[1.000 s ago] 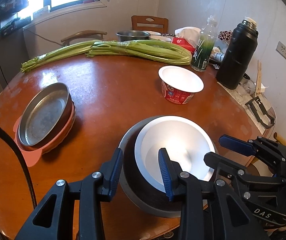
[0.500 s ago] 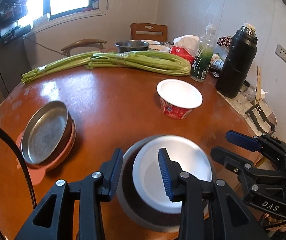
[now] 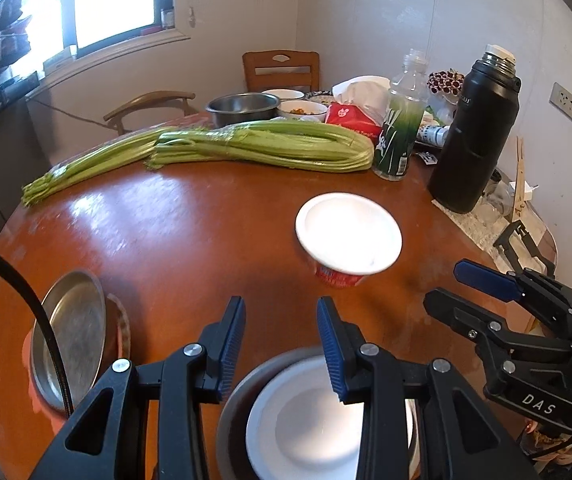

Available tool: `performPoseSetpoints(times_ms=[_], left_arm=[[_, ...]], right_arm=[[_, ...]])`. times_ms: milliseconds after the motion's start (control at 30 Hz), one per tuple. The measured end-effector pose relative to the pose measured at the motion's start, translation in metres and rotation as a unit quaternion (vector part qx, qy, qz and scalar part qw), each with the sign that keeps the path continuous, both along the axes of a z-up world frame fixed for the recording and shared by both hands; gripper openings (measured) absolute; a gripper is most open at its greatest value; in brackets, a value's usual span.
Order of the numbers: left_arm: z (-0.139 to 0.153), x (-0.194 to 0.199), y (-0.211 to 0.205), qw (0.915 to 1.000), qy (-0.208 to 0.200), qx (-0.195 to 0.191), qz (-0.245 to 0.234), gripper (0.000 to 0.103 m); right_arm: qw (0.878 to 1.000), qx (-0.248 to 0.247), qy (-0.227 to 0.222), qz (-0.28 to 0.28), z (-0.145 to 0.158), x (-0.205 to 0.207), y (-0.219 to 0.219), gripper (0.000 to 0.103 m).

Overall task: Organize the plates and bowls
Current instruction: 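Move the left tool to the small white plate and grip its rim, then lift the white plate with the left tool and carry it over the white bowl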

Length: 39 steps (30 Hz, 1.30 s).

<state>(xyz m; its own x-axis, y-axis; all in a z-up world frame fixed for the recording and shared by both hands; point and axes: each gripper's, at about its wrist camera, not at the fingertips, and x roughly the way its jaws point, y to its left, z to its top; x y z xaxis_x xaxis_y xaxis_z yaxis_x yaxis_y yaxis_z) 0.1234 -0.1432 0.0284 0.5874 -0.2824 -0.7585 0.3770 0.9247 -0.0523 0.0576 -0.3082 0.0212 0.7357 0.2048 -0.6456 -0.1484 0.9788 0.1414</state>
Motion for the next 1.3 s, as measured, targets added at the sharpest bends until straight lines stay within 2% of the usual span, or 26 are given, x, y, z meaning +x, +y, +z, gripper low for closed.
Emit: performPoseSetpoints(times_ms=[267,633,967,1300], left_arm=[[0.000,0.036,-0.027,0.9999,0.011,0.001,-0.011,0.037],[-0.026,0.072,-0.038,0.9985,0.049,-0.015,-0.018,0.037],[-0.044,0.095,-0.030,0.9959,0.083,-0.037,-0.006,0.037],[-0.053,0.101,-0.028,0.9947,0.097,-0.034,0.001,0.037]], right_arm=[[1.000,0.016,0.010,-0.022,-0.008,0.035,-0.022,0.053],[0.999,0.005,0.040,-0.034,-0.035,0.080,-0.030,0.053],[0.999,-0.015,0.047,-0.001,-0.051,0.096,-0.010,0.052],[0.998,-0.010,0.050,0.038,-0.054,0.095,0.012,0.051]])
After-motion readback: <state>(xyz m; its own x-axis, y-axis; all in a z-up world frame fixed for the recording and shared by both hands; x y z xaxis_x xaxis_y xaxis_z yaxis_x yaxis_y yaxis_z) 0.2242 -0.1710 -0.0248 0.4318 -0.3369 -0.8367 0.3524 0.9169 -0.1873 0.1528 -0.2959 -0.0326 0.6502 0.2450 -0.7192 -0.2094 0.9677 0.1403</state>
